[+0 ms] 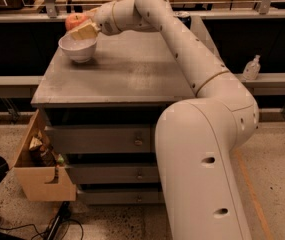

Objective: Move apple near white bowl

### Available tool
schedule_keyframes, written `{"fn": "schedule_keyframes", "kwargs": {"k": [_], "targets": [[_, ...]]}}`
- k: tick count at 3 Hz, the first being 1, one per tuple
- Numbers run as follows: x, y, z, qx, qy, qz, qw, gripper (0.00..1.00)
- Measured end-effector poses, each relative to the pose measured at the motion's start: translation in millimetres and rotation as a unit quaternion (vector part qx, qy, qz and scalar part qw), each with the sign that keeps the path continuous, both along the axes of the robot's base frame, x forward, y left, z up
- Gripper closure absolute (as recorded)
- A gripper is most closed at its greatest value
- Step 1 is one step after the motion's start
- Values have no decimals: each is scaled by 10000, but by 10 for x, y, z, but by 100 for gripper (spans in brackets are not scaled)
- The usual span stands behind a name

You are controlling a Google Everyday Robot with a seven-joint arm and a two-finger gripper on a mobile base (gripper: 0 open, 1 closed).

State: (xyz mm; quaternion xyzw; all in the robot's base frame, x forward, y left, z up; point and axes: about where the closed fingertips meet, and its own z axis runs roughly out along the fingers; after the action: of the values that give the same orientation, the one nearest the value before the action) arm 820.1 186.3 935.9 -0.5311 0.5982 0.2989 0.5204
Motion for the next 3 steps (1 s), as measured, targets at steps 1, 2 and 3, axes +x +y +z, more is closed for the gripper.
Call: {"fn": "schedule_keyframes", "kwargs": {"k": [1,2,3], "targets": [[45,37,-265,-49,108,48,9999,100],[39,76,-296,-53,127,74,9999,83],[33,108,-314,-55,140,95,9998,61]]}}
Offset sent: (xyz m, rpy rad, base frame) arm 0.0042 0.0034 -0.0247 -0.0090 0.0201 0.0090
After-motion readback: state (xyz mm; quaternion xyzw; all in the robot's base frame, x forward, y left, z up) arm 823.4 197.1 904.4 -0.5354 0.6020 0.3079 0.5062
